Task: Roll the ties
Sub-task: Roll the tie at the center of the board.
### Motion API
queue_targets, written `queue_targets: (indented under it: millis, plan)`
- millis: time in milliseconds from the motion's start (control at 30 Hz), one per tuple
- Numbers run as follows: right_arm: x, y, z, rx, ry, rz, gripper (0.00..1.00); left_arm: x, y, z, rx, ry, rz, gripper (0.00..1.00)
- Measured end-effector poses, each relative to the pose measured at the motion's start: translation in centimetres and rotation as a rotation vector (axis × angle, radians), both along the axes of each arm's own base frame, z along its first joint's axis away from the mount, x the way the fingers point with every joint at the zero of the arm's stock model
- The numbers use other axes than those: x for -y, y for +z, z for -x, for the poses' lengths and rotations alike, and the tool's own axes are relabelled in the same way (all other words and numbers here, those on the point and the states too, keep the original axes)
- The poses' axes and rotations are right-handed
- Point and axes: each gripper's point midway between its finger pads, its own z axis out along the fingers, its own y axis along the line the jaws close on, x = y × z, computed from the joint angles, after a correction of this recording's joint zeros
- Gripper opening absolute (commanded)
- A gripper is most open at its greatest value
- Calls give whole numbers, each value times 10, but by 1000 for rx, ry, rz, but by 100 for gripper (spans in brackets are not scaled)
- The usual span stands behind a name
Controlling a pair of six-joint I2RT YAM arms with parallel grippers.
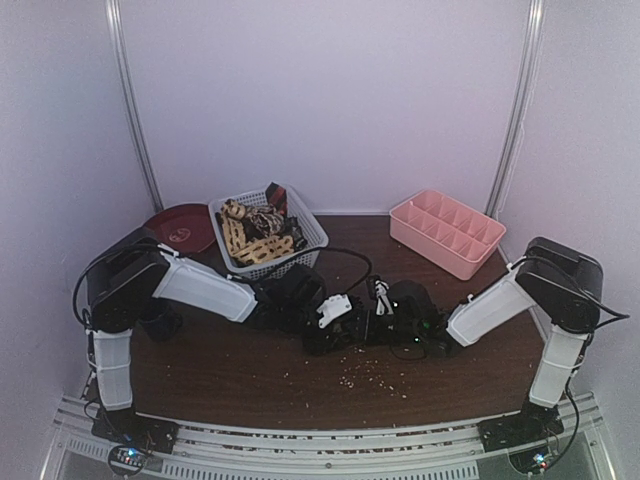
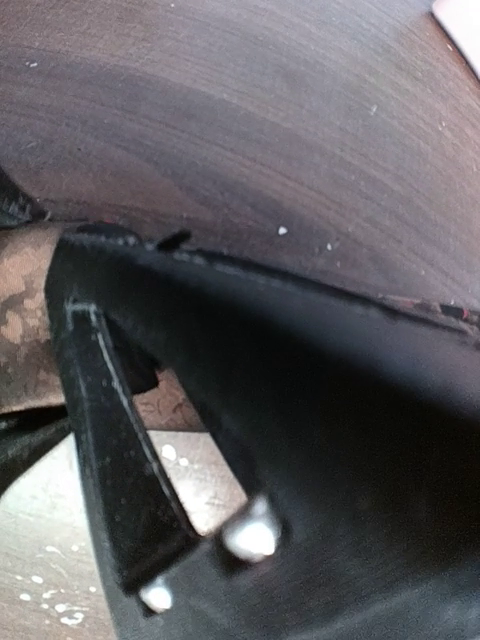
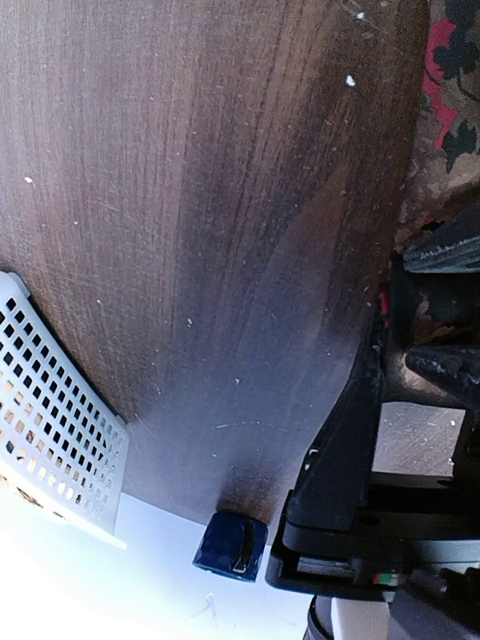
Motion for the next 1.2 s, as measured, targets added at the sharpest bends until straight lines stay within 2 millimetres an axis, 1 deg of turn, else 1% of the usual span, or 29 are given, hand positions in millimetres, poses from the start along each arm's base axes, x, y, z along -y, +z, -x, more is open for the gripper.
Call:
queue_targets:
  millis: [33,167,300,367,600,700,767,900,967,1100,1200]
  plan:
    - [0,0,0,0,0,0,26,0,0,1,-2,-5,-1,38]
    - [1,-1,1,-3,2,2,26,0,-1,3,-3,-20,-2,33]
    - [1,-3,3,-10,11,0,26,0,-1,4,-1,-31,-2,33]
    - [2,-4,6,-12,16,-3,26,0,-1,4,1,-35,-3,35]
    - [1,-5,10,-21,29,-13,26,-1,-2,4,9,-38,-11,49]
    - [1,-5,11,-25,35,-17,26,-5,-3,4,6,-17,-18,51]
    - [1,-5,11,-25,36,-17,25,-12,-1,5,-3,12,-21,51]
    - [0,-7,11,-33,36,-19,24,-31,7,9,-46,98,-7,42]
    - [-1,-8,12,-43,33,-31,24,-46,12,9,-79,163,23,37]
    - [-5,-12,15,-58,35,-42,23,-81,22,6,-140,302,74,19]
    - [-11,-14,20,-72,40,-55,22,-100,33,-3,-155,416,101,9]
